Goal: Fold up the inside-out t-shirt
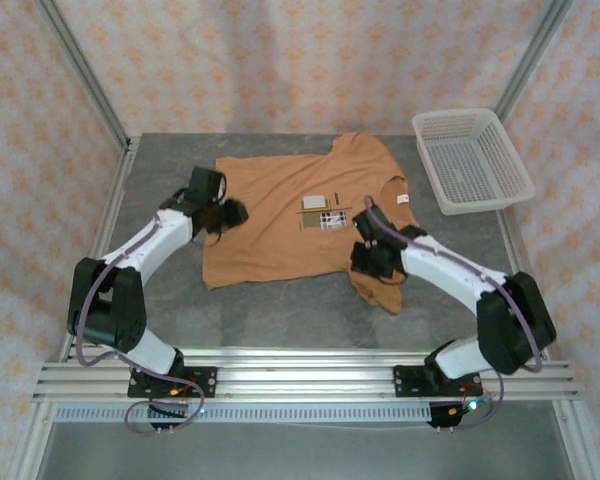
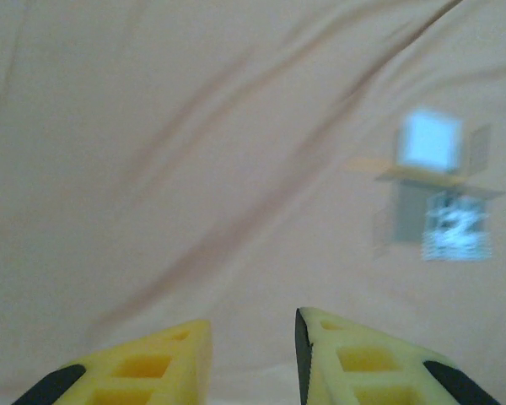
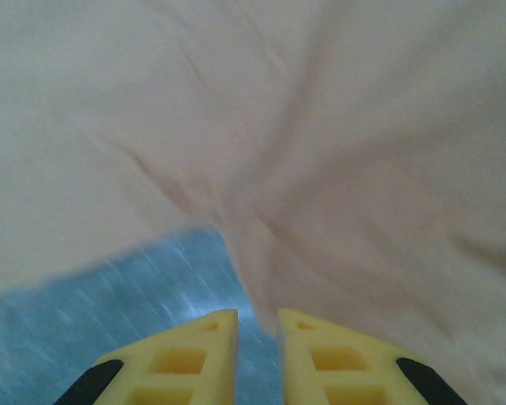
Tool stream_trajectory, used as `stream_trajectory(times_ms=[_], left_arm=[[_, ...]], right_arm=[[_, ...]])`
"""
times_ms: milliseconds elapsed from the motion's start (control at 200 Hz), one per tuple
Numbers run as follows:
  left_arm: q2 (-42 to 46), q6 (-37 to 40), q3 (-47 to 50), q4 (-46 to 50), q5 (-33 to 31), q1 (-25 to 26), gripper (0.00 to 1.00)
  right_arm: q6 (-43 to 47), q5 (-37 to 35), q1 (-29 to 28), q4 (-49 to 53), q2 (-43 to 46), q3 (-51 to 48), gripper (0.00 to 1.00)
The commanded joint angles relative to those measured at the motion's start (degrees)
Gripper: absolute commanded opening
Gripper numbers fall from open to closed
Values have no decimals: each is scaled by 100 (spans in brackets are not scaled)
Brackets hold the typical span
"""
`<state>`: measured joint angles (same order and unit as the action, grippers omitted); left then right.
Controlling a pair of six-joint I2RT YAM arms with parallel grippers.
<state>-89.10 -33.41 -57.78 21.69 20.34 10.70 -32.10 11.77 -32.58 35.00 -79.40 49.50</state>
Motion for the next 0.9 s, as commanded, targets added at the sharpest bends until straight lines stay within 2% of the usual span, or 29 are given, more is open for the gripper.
stream_trajectory(times_ms=[0, 135, 305, 465, 711, 896], left_arm=[[38, -258, 884, -552, 172, -89, 33], [174, -256, 1507, -704, 133, -376, 33], [96, -115, 1729, -663, 274, -834, 31], [250, -209, 1797, -703, 315, -851, 31], [349, -183, 1795, -596, 287, -850, 29], [341, -201, 1780, -622, 329, -850, 27]], right_arm=[[-567, -339, -181, -142, 788, -598, 22], [-943, -266, -210, -523, 1317, -1258, 27], [-1205, -187, -223, -884, 1340, -1623, 27], [-1398, -235, -223, -1088, 1348, -1787, 27], [-1667, -278, -223, -1396, 1286, -2052, 36], [-1788, -279, -223, -1572, 1248, -2132, 36]])
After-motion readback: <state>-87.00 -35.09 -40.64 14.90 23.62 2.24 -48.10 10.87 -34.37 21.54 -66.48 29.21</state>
